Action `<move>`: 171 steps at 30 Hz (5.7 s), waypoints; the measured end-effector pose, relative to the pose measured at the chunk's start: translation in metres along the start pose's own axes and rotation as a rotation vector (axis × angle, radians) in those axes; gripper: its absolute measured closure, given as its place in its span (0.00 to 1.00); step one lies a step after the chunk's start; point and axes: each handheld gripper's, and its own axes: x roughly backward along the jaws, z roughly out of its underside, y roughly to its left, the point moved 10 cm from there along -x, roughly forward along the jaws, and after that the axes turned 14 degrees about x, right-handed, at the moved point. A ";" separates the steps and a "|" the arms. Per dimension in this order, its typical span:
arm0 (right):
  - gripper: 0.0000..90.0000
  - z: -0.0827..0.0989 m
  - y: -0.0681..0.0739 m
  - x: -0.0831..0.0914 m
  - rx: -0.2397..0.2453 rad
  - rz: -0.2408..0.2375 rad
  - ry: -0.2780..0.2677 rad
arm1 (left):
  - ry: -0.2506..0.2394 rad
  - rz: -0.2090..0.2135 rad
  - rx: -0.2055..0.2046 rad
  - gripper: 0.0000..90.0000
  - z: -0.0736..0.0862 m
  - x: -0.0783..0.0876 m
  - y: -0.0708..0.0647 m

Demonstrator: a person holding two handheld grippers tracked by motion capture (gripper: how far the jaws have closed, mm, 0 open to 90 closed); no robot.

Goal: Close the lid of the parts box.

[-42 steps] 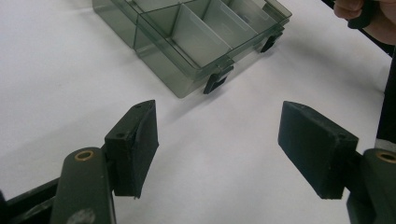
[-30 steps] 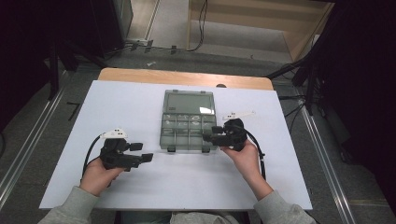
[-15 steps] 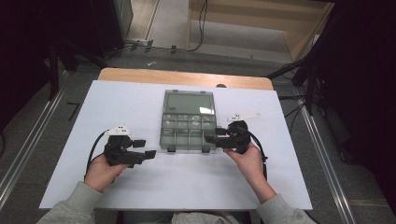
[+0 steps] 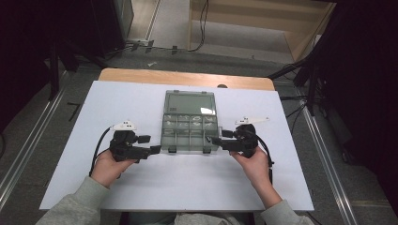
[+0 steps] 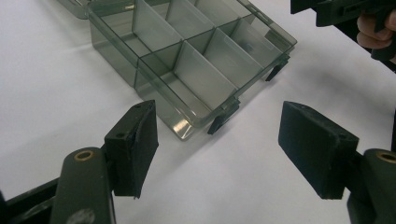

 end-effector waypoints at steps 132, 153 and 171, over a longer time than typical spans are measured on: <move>0.31 -0.052 -0.110 -0.092 -0.069 0.254 0.067 | -0.163 -0.340 0.079 0.30 -0.122 -0.112 0.087; 0.25 -0.045 -0.106 -0.110 -0.070 0.218 0.108 | -0.120 -0.313 0.125 0.24 -0.114 -0.130 0.092; 0.22 -0.043 -0.105 -0.113 -0.150 0.159 0.161 | -0.140 -0.305 0.136 0.21 -0.115 -0.137 0.092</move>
